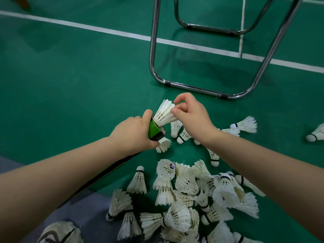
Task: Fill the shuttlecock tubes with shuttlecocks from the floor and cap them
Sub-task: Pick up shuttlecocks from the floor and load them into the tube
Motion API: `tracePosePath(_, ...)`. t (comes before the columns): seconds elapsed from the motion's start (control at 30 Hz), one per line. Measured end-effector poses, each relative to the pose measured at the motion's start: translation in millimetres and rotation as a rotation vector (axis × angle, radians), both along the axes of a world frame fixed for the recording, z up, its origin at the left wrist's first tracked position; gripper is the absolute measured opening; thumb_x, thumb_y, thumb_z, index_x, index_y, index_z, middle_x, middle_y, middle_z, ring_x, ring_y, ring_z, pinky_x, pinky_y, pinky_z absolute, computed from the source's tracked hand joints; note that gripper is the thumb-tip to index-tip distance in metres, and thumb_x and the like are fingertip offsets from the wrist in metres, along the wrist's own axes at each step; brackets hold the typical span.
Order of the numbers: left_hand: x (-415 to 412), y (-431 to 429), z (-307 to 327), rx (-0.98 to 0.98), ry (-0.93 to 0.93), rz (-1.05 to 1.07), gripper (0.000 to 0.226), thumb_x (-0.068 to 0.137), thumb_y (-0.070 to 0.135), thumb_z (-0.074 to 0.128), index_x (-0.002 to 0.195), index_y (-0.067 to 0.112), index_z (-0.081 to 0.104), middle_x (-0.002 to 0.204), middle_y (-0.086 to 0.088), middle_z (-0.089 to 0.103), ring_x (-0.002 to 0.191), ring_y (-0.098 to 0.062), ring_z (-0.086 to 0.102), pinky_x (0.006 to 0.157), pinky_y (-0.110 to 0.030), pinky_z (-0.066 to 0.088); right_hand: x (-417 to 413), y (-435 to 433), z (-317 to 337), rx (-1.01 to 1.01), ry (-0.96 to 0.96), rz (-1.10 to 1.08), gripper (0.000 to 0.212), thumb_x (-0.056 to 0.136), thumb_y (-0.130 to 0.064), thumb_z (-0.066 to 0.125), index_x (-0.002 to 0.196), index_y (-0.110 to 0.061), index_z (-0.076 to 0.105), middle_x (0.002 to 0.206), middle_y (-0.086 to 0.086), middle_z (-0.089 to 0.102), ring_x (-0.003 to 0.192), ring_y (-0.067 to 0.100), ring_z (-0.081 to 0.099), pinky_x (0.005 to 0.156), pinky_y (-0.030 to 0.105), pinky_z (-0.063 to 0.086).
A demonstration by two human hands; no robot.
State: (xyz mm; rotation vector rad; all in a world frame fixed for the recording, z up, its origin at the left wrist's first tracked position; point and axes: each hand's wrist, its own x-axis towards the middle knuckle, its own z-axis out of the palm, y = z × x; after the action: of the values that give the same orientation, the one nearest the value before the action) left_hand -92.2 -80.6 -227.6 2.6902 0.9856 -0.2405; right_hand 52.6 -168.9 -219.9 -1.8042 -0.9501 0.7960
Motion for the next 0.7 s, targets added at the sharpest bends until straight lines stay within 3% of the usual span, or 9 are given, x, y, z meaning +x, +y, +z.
tracePosePath(0.17, 6, 0, 3, 0.018, -0.001, -0.033, 0.060, 0.071, 0.053, 0.068, 0.105, 0.019, 0.031, 0.080, -0.002, 0.054, 0.070, -0.023, 0.052, 0.055, -0.032, 0.039, -3, -4, -2, -0.046, -0.079, 0.078, 0.010, 0.090, -0.019, 0.055, 0.095, -0.026, 0.050, 0.082, -0.010, 0.066, 0.075, 0.010, 0.056, 0.068, 0.024, 0.042)
tracePosePath(0.3, 9, 5, 9, 0.011, -0.020, -0.007, 0.063, 0.072, 0.052, 0.069, 0.108, 0.017, 0.031, 0.073, 0.000, 0.052, 0.066, -0.023, 0.051, 0.055, -0.032, 0.041, -13, -1, -5, -0.124, 0.096, 0.149, 0.010, 0.091, -0.018, 0.055, 0.099, -0.021, 0.059, 0.098, 0.000, 0.069, 0.093, 0.016, 0.063, 0.088, 0.028, 0.047)
tracePosePath(0.37, 8, 9, 11, 0.009, -0.011, -0.024, 0.064, 0.072, 0.051, 0.069, 0.109, 0.016, 0.031, 0.074, -0.001, 0.052, 0.067, -0.024, 0.052, 0.056, -0.033, 0.041, -14, 1, -1, -0.150, 0.192, 0.219, 0.017, 0.094, -0.021, 0.050, 0.104, -0.017, 0.063, 0.100, 0.001, 0.067, 0.091, 0.012, 0.061, 0.086, 0.023, 0.045)
tracePosePath(0.43, 7, 13, 14, 0.015, 0.005, -0.060, 0.064, 0.072, 0.051, 0.069, 0.109, 0.015, 0.032, 0.078, -0.003, 0.054, 0.070, -0.026, 0.053, 0.057, -0.033, 0.041, -12, 5, 6, -0.189, 0.305, 0.305, 0.022, 0.097, -0.026, 0.044, 0.104, -0.018, 0.063, 0.096, -0.005, 0.065, 0.085, 0.004, 0.058, 0.080, 0.015, 0.042)
tracePosePath(0.53, 4, 21, 18, 0.015, 0.013, -0.144, 0.063, 0.072, 0.051, 0.069, 0.109, 0.015, 0.033, 0.081, -0.004, 0.055, 0.072, -0.026, 0.052, 0.057, -0.033, 0.037, -10, 13, 13, -0.280, 0.359, 0.459, 0.017, 0.096, -0.031, 0.045, 0.094, -0.023, 0.060, 0.089, -0.009, 0.063, 0.081, 0.003, 0.056, 0.082, 0.024, 0.039)
tracePosePath(0.63, 6, 27, 21, 0.023, 0.018, -0.236, 0.062, 0.072, 0.051, 0.068, 0.112, 0.017, 0.034, 0.089, -0.004, 0.060, 0.076, -0.026, 0.055, 0.060, -0.034, 0.041, -11, 23, 15, -0.330, 0.436, 0.527, 0.013, 0.093, -0.015, 0.052, 0.082, -0.019, 0.057, 0.070, -0.013, 0.061, 0.065, -0.001, 0.056, 0.074, 0.022, 0.038)
tracePosePath(0.7, 10, 31, 23, 0.029, 0.009, -0.256, 0.063, 0.072, 0.051, 0.067, 0.113, 0.017, 0.035, 0.090, -0.005, 0.062, 0.078, -0.027, 0.058, 0.062, -0.035, 0.045, -13, 30, 14, -0.340, 0.464, 0.504, 0.015, 0.090, -0.006, 0.053, 0.078, -0.015, 0.055, 0.065, -0.008, 0.060, 0.064, 0.004, 0.056, 0.077, 0.023, 0.042)
